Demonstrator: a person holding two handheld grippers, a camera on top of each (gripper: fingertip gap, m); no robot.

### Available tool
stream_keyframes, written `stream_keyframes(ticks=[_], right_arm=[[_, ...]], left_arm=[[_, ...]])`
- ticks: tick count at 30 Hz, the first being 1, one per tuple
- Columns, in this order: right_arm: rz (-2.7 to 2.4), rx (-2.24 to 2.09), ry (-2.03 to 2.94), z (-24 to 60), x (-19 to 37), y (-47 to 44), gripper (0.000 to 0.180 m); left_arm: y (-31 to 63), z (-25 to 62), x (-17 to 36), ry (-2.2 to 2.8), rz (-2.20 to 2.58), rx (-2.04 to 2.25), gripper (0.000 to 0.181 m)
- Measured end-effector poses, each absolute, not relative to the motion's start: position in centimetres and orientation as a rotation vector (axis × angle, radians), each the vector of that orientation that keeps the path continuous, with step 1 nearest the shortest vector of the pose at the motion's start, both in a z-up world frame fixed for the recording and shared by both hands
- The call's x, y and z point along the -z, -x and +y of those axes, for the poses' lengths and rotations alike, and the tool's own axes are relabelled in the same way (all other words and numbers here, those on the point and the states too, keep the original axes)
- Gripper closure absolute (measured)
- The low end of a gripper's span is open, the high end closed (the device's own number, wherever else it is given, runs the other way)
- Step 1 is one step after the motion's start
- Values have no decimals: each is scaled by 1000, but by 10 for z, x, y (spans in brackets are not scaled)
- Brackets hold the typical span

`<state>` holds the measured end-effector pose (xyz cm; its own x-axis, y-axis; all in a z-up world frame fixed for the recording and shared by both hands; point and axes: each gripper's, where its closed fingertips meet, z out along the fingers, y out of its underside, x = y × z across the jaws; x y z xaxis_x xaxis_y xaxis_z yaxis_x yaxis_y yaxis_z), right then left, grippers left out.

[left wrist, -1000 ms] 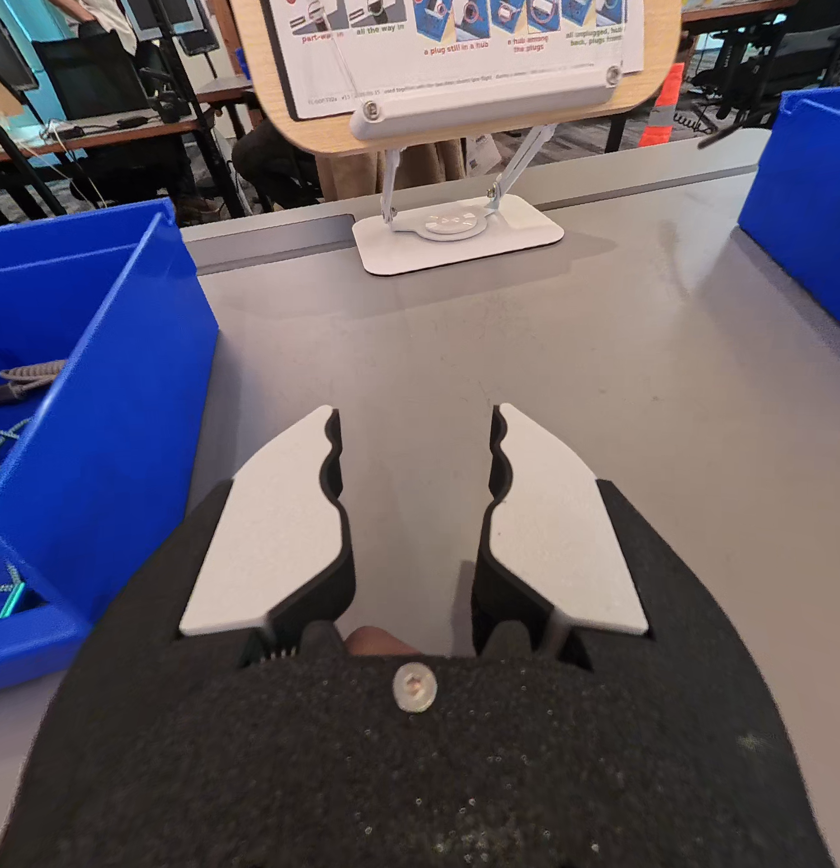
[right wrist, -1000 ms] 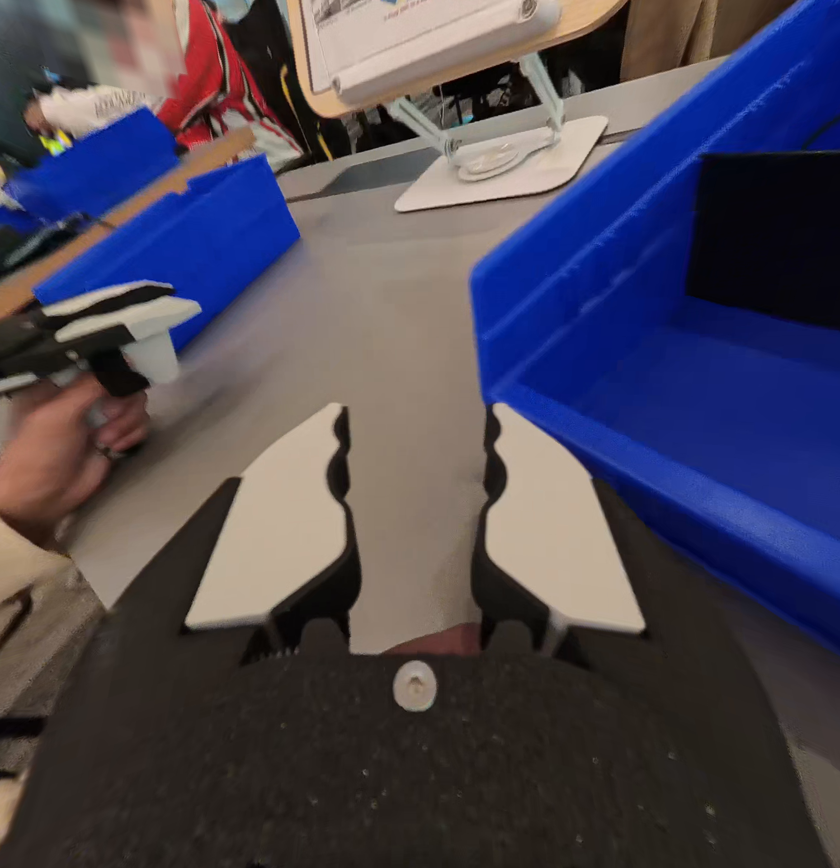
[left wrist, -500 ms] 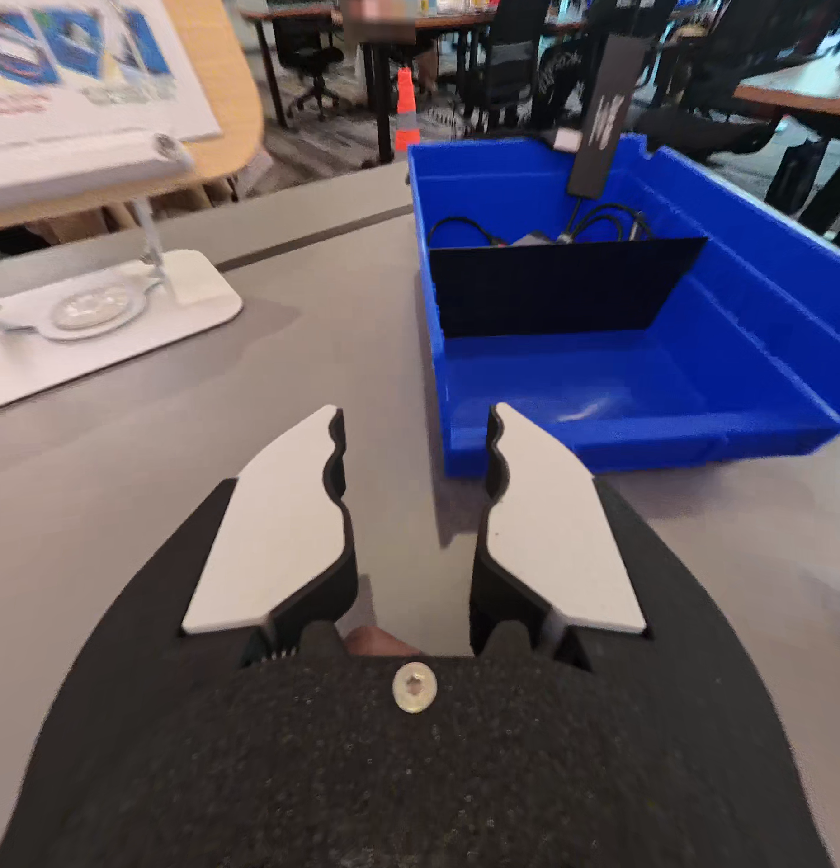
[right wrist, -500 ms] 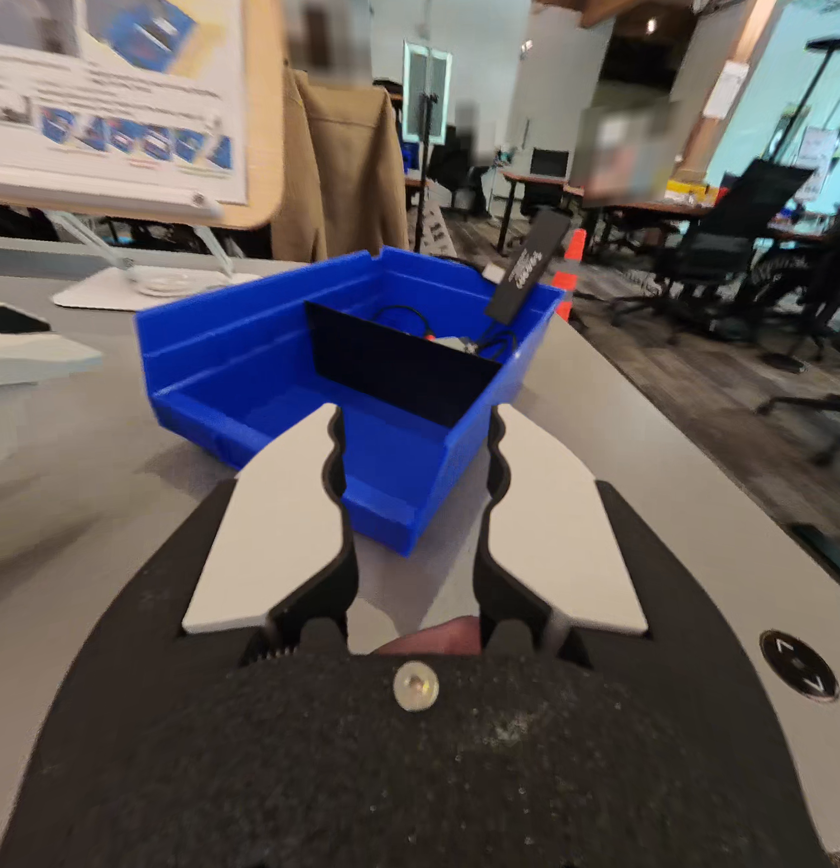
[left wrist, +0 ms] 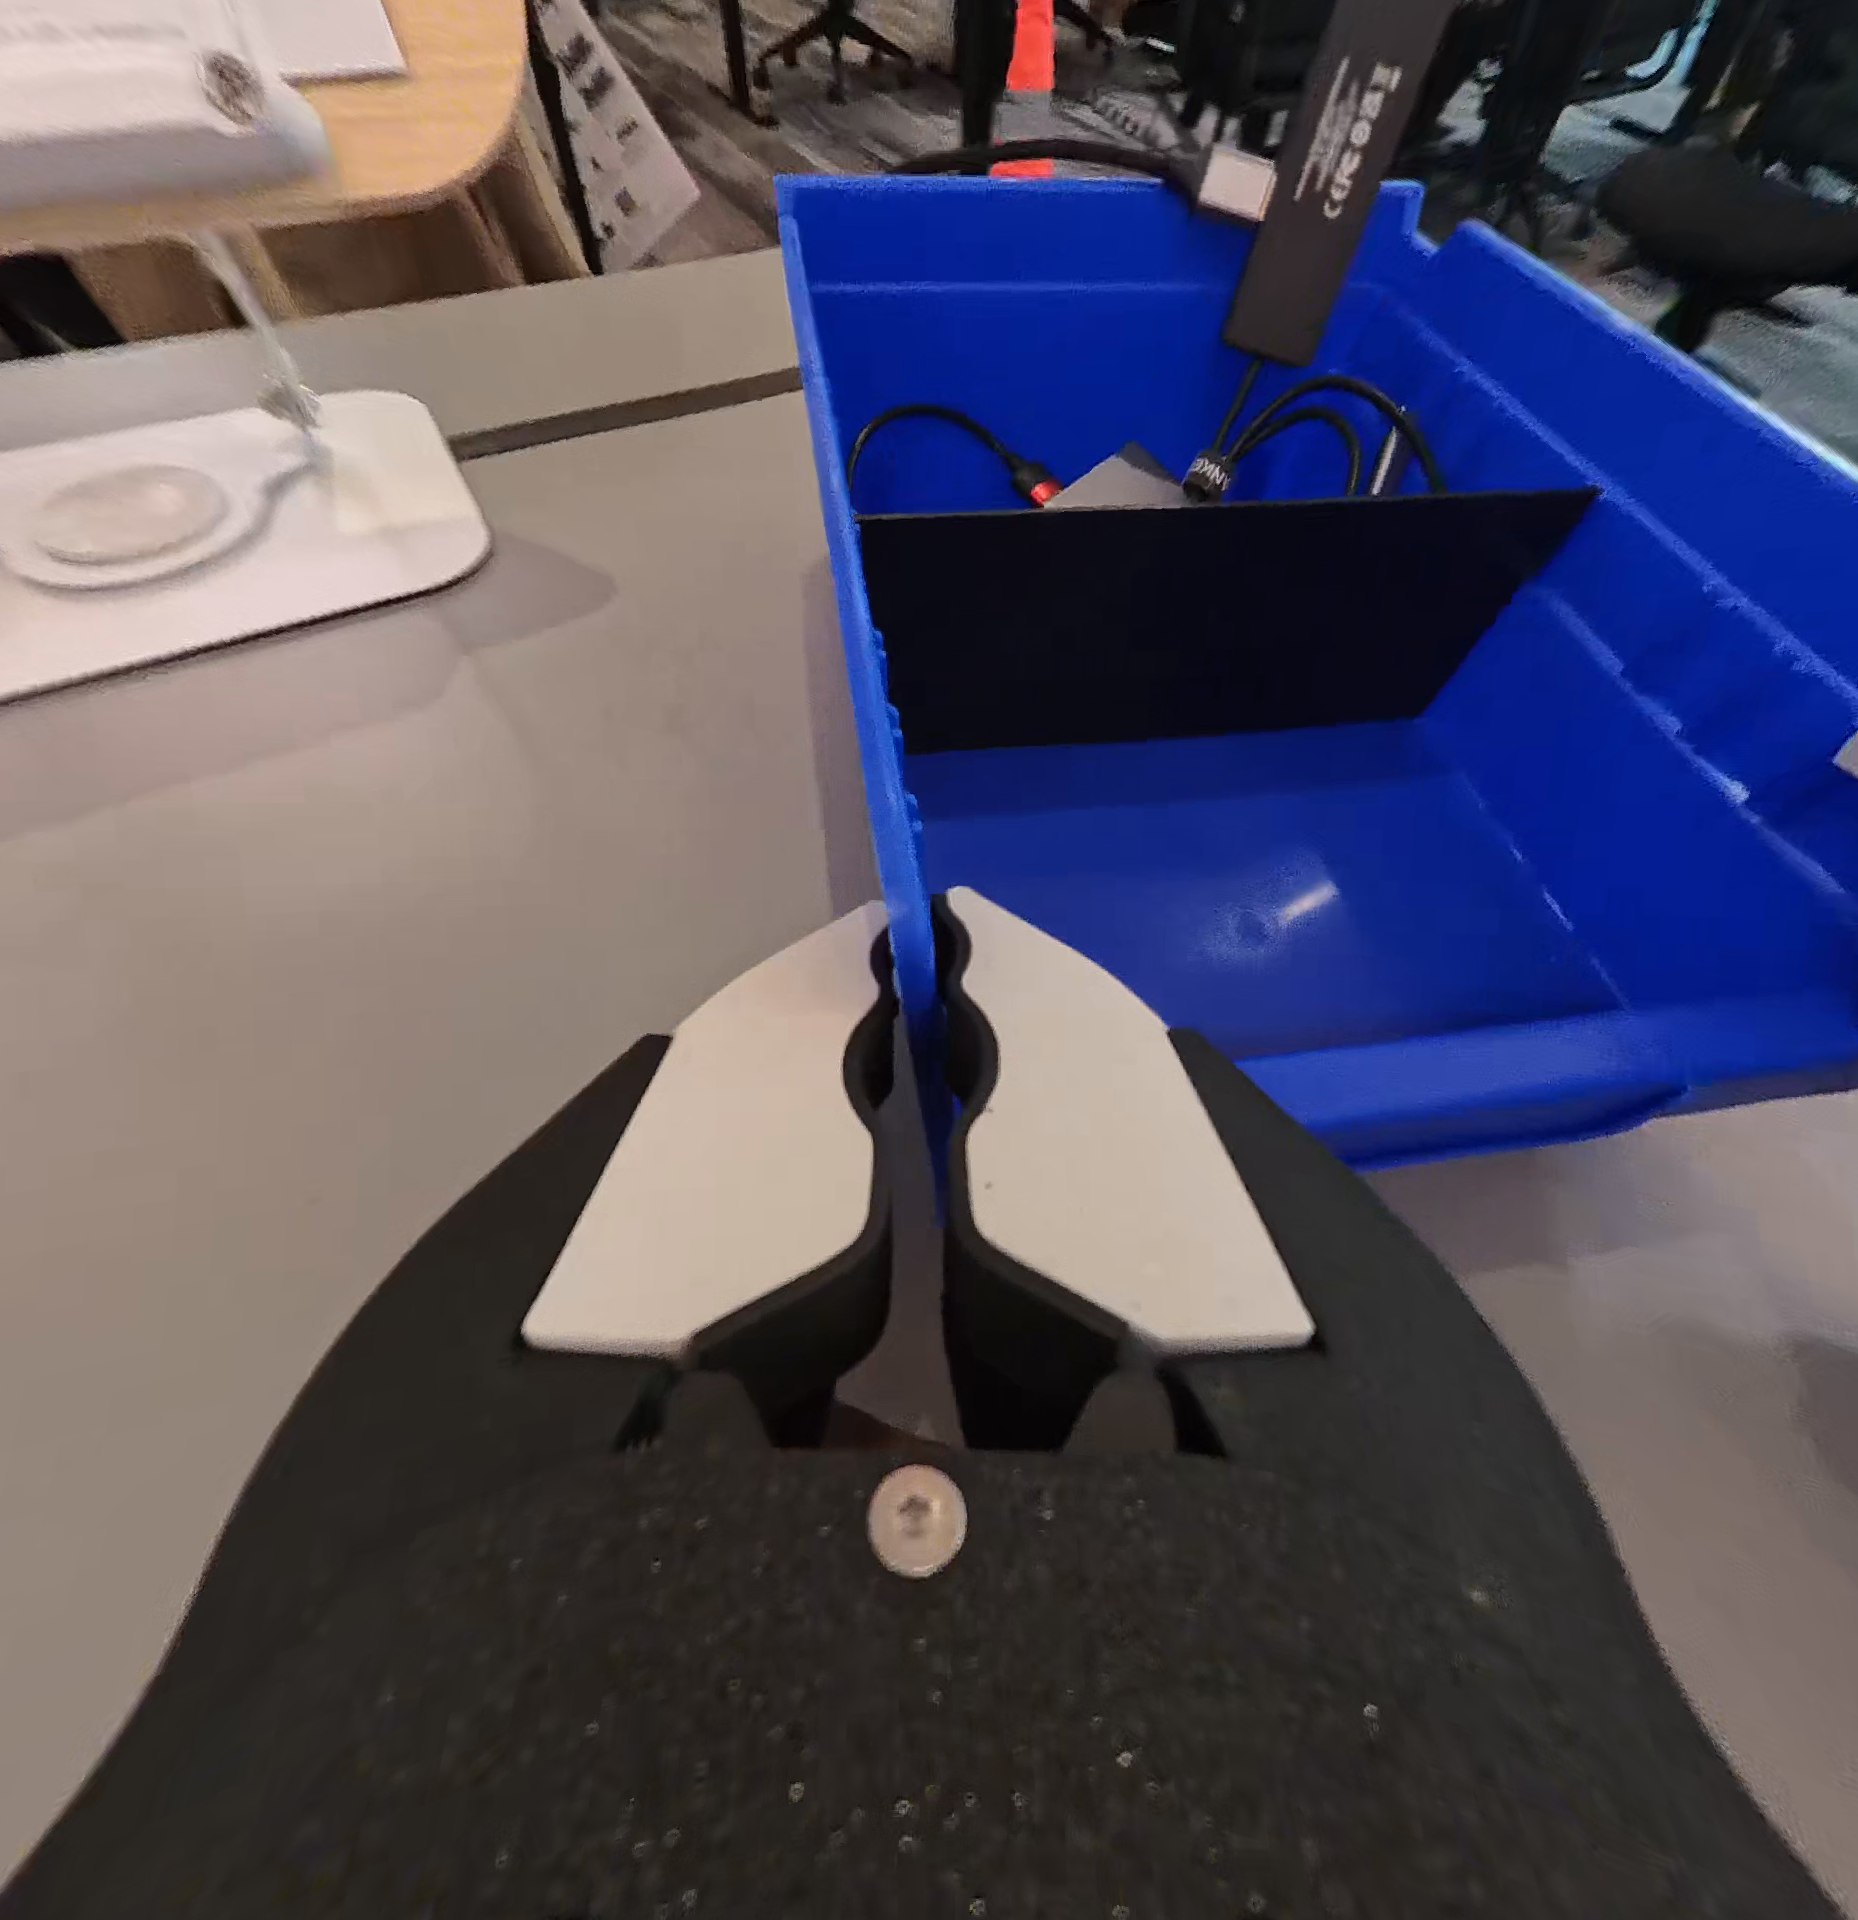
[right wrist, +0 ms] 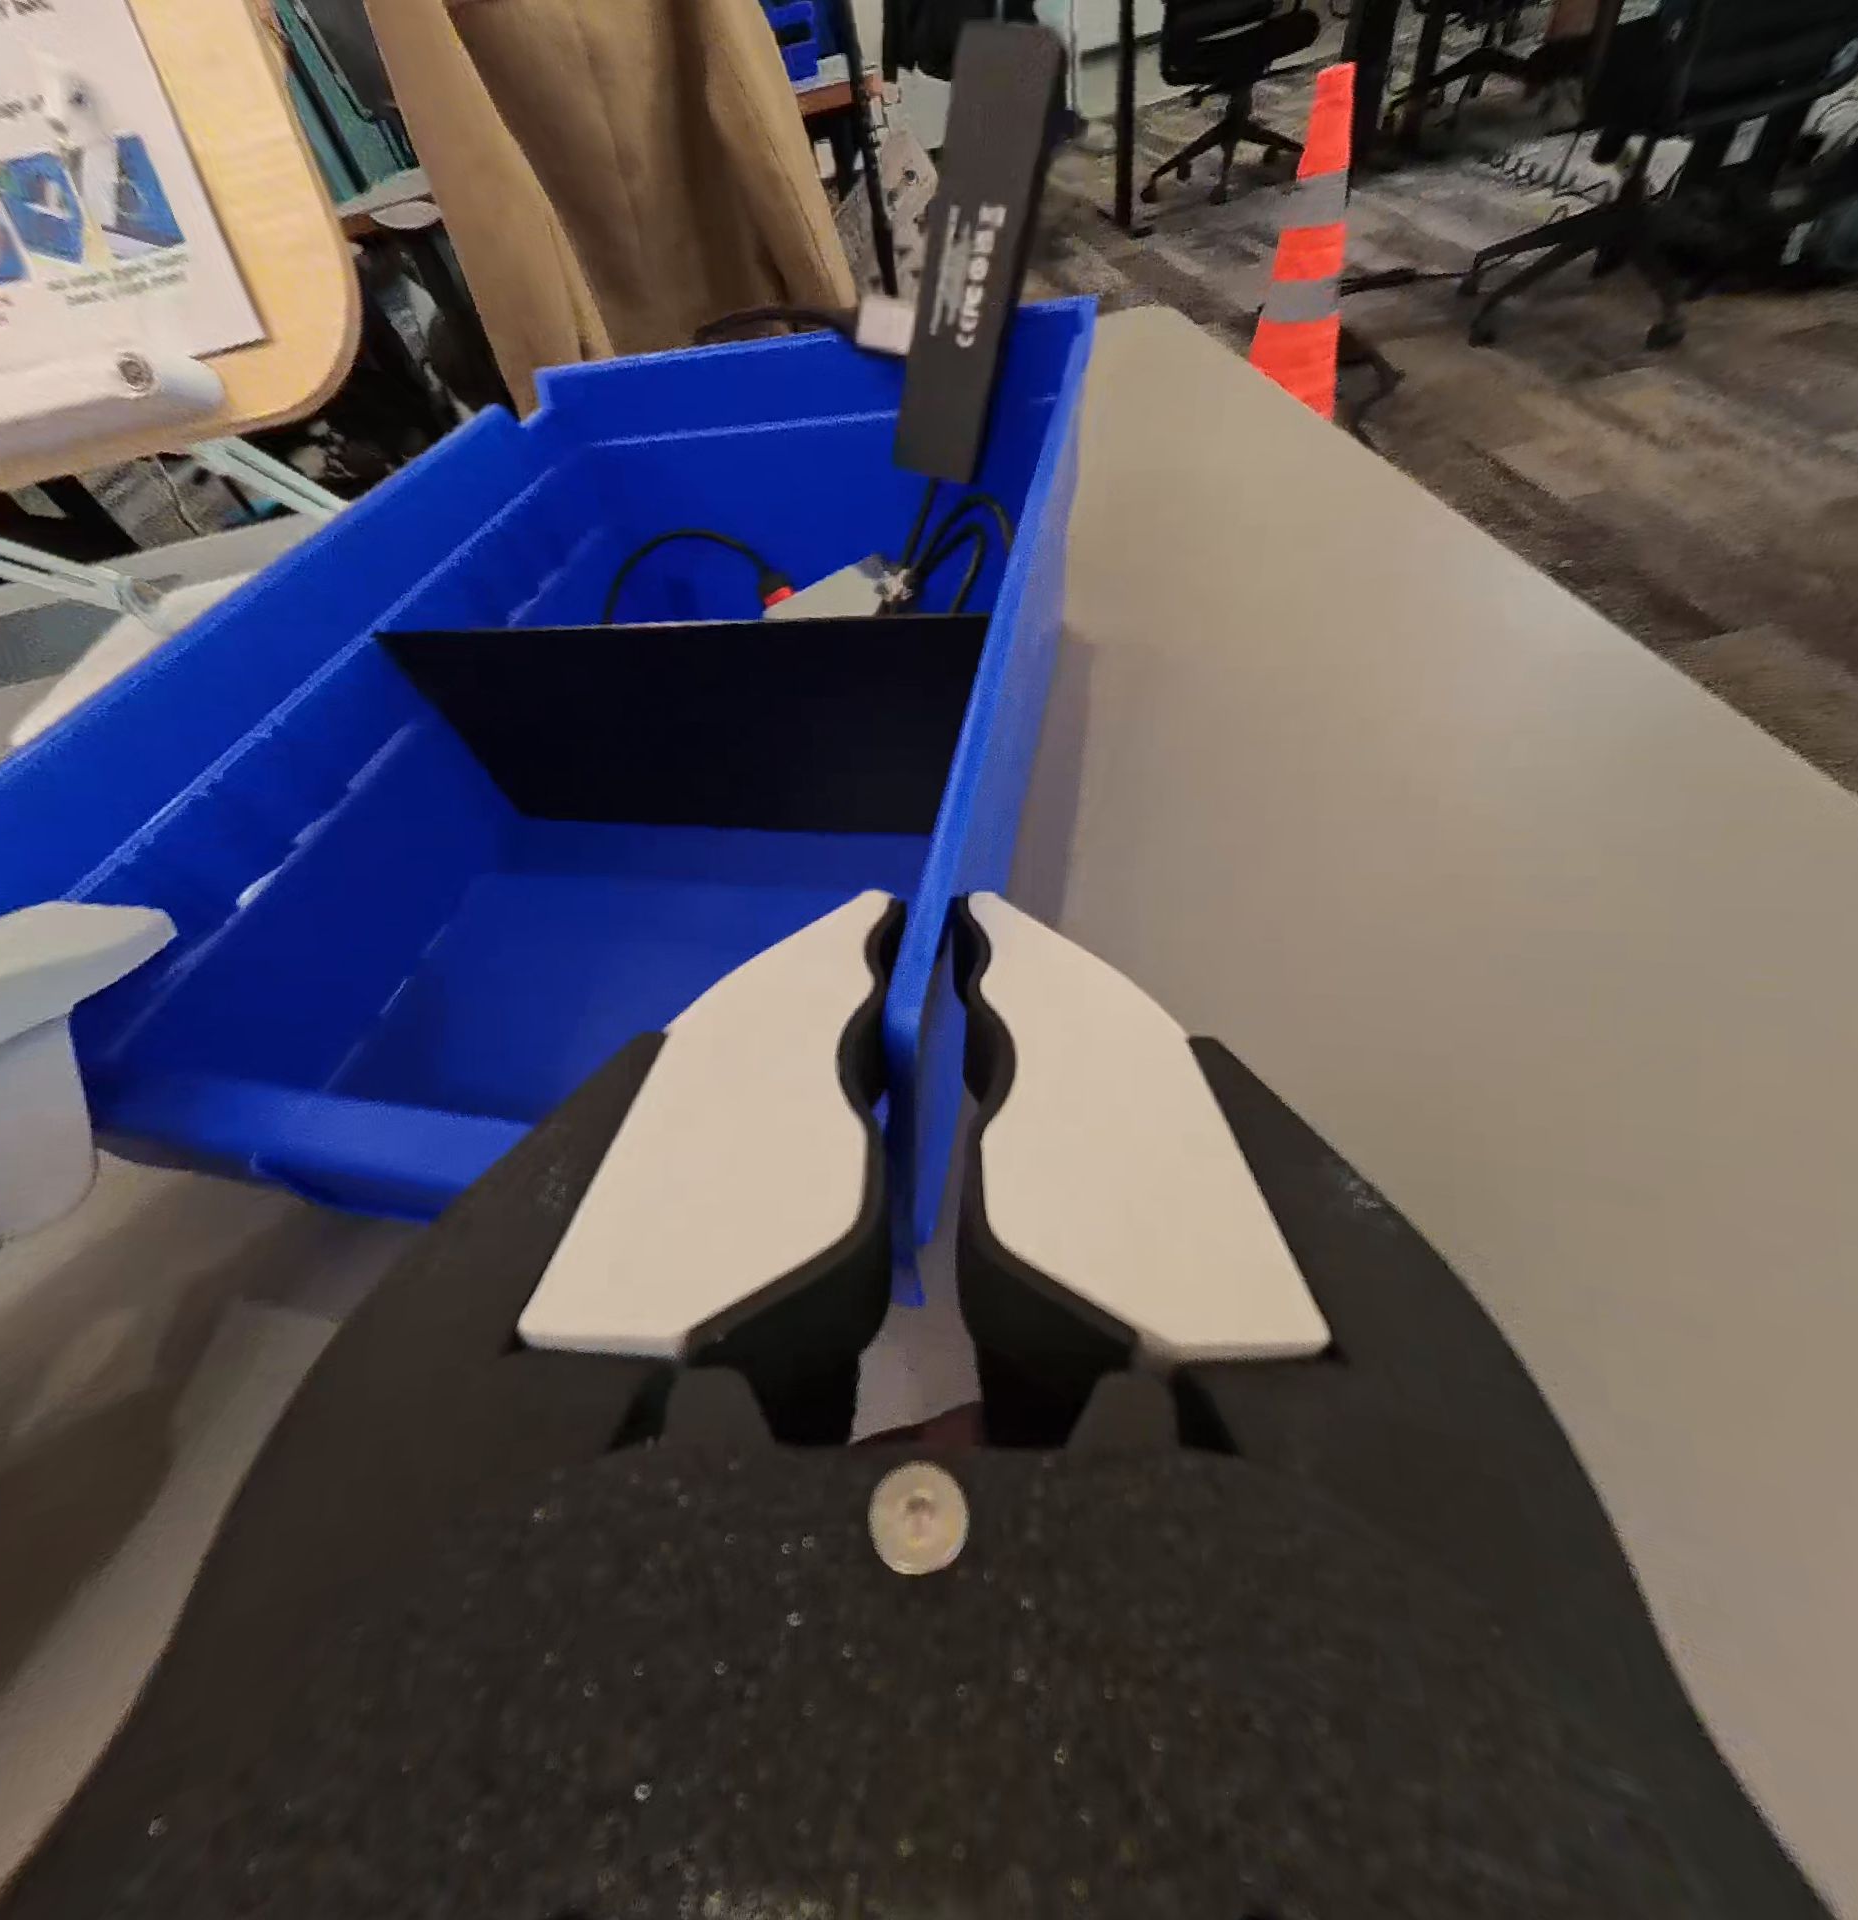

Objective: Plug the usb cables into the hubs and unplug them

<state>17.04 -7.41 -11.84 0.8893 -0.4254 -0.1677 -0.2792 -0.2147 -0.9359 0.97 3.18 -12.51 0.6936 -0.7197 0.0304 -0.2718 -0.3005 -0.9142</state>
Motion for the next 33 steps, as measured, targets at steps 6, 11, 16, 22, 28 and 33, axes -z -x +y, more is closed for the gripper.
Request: stream_keyframes(ticks=[6,11,16,22,28,33], right_arm=[[451,125,1798,-78,102,-120,175],[306,16,1807,-60,90,-38,174],[163,-58,1854,-27,99,41,174],[44,-115,1923,-3,116,106,172],[-6,-139,1931,18,118,132,172],[-32,-209,1912,24,119,128,169]], left_arm=[[57,8,107,1802,744,418,177],[149,5,96,1819,646,343,176],[233,14,105,1861,508,267,176],[297,22,127,1929,382,258,176],[321,36,128,1934,301,242,175],[314,31,128,1911,361,266,157]])
